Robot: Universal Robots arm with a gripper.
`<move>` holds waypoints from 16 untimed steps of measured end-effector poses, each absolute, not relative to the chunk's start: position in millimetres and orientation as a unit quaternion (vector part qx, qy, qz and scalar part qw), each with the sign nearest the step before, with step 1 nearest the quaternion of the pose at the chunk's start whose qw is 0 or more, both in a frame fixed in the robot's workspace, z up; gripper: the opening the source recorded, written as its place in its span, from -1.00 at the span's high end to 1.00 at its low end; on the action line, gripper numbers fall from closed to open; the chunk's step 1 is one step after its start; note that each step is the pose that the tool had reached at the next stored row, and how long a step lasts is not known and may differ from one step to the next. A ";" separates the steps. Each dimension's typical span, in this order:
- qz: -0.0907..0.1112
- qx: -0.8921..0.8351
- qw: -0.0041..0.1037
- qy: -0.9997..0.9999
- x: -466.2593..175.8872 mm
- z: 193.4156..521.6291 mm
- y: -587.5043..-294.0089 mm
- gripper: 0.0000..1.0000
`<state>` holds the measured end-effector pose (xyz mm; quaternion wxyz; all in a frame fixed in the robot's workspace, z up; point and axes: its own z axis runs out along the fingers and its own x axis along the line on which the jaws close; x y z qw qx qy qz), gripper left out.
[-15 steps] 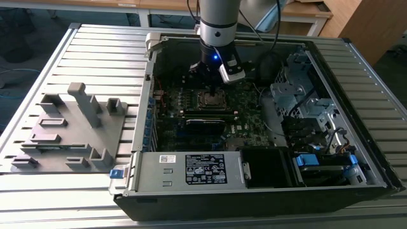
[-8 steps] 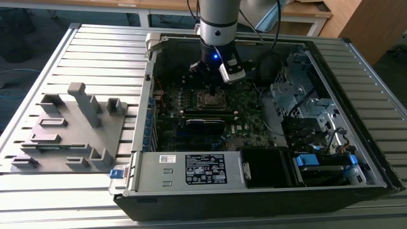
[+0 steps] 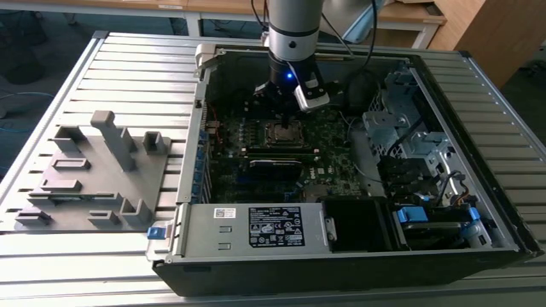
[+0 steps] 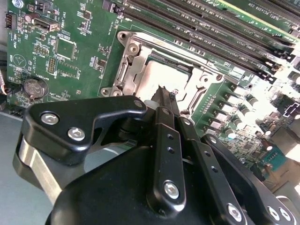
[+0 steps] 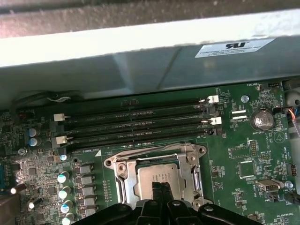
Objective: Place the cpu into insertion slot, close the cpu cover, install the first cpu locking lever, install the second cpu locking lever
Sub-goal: 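Install the first cpu locking lever, then install the second cpu locking lever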
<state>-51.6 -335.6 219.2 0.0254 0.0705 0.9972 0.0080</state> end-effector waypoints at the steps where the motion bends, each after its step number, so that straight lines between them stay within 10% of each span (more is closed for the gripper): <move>1: 0.008 0.071 0.025 0.997 -51.4 219.2 -335.6 0.80; 16: 0.008 0.071 0.025 0.997 -49.3 225.1 -335.6 0.80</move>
